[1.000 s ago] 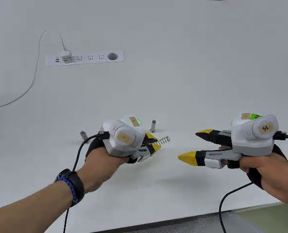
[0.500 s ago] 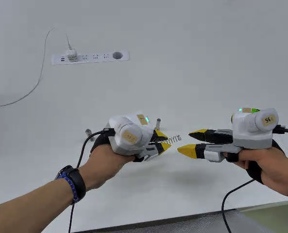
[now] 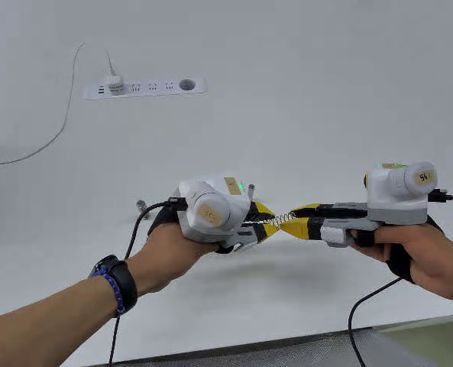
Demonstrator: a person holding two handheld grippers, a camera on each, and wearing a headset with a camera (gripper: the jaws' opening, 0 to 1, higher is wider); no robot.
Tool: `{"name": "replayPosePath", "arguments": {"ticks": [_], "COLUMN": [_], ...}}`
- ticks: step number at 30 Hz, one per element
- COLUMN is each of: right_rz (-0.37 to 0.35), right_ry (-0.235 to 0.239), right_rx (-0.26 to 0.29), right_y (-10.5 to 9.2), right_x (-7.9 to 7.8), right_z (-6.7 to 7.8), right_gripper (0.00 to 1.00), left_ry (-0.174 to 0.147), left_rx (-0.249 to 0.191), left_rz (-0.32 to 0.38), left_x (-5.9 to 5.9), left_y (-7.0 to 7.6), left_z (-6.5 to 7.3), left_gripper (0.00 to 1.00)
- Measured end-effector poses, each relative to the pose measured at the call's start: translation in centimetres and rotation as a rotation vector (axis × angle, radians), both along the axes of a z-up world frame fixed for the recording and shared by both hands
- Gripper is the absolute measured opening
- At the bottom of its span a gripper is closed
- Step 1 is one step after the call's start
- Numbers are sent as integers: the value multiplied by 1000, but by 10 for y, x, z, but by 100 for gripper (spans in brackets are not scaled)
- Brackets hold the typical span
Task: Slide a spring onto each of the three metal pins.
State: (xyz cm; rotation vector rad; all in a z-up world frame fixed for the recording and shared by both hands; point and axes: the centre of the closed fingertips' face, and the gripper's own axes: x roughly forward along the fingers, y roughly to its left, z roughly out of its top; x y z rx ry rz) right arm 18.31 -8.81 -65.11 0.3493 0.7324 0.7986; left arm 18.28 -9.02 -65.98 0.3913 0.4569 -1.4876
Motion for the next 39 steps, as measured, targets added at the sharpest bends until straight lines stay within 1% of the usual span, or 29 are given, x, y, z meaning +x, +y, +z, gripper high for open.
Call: {"name": "replayPosePath", "arguments": {"ticks": [6, 8, 10, 20, 23, 27, 34, 37, 39], "right_rz": [13, 15, 18, 46, 54, 66, 100, 126, 153], "right_ry": [21, 24, 29, 43, 44, 42, 31, 14, -2], "right_rx": [14, 20, 29, 44, 47, 41, 13, -14, -43], "right_y": [3, 3, 3, 4, 5, 6, 5, 6, 7], "right_x": [-2, -2, -3, -9, -9, -9, -9, -10, -10], "right_z": [0, 1, 2, 5, 5, 6, 8, 11, 12], "right_gripper": [23, 20, 18, 13, 13, 12, 12, 12, 12], "left_ry": [0, -4, -3, -6, -2, -3, 6, 21, 28], "left_rx": [-1, 4, 5, 8, 8, 9, 0, -10, -15], "left_rz": [-13, -19, -22, -44, -44, -47, -42, -39, -43], "left_x": [-2, -3, -4, -9, -9, -9, -10, -11, -11], "left_y": [0, 1, 2, -2, -2, -2, -3, -3, -3], "left_z": [0, -1, -2, -3, -4, -4, -2, 0, 1], "left_gripper": [10, 10, 10, 10, 10, 10, 10, 10, 10]}}
